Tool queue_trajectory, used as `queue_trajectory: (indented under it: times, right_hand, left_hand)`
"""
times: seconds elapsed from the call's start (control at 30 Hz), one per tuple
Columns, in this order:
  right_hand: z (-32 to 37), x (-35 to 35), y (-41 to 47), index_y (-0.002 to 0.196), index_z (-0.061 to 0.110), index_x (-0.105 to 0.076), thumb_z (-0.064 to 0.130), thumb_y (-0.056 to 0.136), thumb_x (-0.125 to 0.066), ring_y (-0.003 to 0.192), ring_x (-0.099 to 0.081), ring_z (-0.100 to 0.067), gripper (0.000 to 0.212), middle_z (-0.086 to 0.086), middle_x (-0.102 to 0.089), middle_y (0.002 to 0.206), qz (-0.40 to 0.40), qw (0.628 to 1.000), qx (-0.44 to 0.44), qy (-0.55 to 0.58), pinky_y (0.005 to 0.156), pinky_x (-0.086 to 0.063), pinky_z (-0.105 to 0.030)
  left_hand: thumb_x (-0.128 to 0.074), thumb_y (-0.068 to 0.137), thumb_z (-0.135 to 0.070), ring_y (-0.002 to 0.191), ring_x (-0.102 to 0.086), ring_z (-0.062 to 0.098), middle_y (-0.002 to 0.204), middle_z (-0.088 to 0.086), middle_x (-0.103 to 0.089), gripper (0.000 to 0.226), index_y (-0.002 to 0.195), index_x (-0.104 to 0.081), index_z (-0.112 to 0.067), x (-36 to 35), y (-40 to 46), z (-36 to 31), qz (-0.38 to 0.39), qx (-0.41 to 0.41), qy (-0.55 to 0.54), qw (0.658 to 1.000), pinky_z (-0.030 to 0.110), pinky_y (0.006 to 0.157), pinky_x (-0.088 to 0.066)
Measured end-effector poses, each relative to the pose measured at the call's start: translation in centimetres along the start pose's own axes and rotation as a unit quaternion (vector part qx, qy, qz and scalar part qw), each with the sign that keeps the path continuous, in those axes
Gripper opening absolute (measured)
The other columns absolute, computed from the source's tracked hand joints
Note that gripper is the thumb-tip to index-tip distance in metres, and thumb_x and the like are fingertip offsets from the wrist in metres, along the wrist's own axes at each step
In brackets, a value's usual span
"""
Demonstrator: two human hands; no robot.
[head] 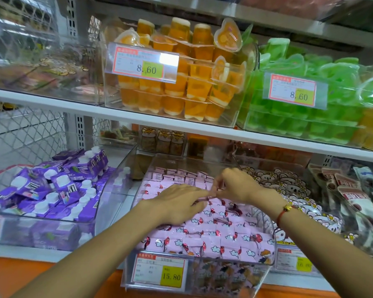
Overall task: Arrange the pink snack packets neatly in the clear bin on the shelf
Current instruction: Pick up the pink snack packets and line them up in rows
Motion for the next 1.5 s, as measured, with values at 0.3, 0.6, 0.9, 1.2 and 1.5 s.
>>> queue_trajectory:
  times: [0.3, 0.6, 0.9, 1.2, 1.5]
  right_hand:
    - [-0.5, -0.3, -0.3, 0.083, 0.017, -0.062, 0.015, 0.091, -0.059, 0.08, -0.061, -0.017, 0.008, 0.002, -0.064, 0.081, -0.036, 0.991, -0.015, 0.127, 0.078, -0.051, -0.035]
    - [-3.0, 5.5, -3.4, 0.094, 0.015, -0.059, 0.017, 0.095, -0.051, 0.06, -0.058, -0.008, 0.008, -0.001, -0.064, 0.087, -0.324, 0.882, -0.108, 0.324, 0.051, -0.039, -0.012]
    - [-3.7, 2.9, -7.3, 0.094, 0.016, -0.05, 0.02, 0.099, -0.045, 0.063, -0.058, -0.014, 0.008, -0.013, -0.063, 0.09, -0.361, 0.71, -0.192, 0.574, 0.04, -0.039, -0.013]
    - [-2.6, 2.8, -6.9, 0.109, 0.01, -0.053, 0.024, 0.098, -0.048, 0.062, -0.058, -0.01, 0.019, -0.01, -0.064, 0.092, -0.291, 0.722, -0.197, 0.595, 0.043, -0.04, -0.013]
    - [3.7, 3.6, -5.9, 0.139, 0.029, -0.039, 0.026, 0.086, -0.061, 0.128, -0.023, -0.007, 0.058, 0.007, -0.041, 0.139, -0.195, 0.965, 0.036, 0.171, 0.101, -0.02, -0.029]
  left_hand:
    - [-0.023, 0.103, -0.036, 0.134, -0.033, 0.018, 0.147, -0.005, -0.039, 0.04, 0.14, -0.04, -0.036, -0.4, 0.2, 0.2, 0.033, 0.006, 0.045, 0.998, 0.036, 0.108, -0.026]
    - [-0.034, 0.101, -0.032, 0.106, -0.056, 0.021, 0.123, 0.0, -0.061, 0.035, 0.132, -0.05, -0.037, -0.3, 0.5, 0.9, 0.009, 0.024, -0.059, 0.998, 0.035, 0.089, -0.047]
    - [-0.08, 0.071, -0.032, 0.112, -0.05, 0.009, 0.131, -0.007, -0.044, 0.075, 0.131, -0.036, -0.028, 5.6, -1.2, 0.8, -0.226, 0.051, -0.196, 0.953, 0.029, 0.089, -0.045]
    - [-0.073, 0.08, -0.029, 0.081, -0.07, 0.003, 0.092, -0.006, -0.074, 0.018, 0.098, -0.071, -0.03, 5.0, -1.2, 2.2, -0.097, 0.111, -0.485, 0.862, 0.016, 0.059, -0.053]
    - [-0.071, 0.073, -0.05, 0.059, -0.066, 0.003, 0.06, -0.012, -0.063, 0.038, 0.088, -0.07, -0.016, 4.2, -1.5, 3.2, -0.1, 0.215, -0.447, 0.862, 0.021, 0.052, -0.037]
Point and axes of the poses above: each hand's wrist, its own y-axis towards the middle knuckle, its own x-axis out of the back of the hand, z = x × y, the point moved 9 cm from there along y, towards the middle knuckle
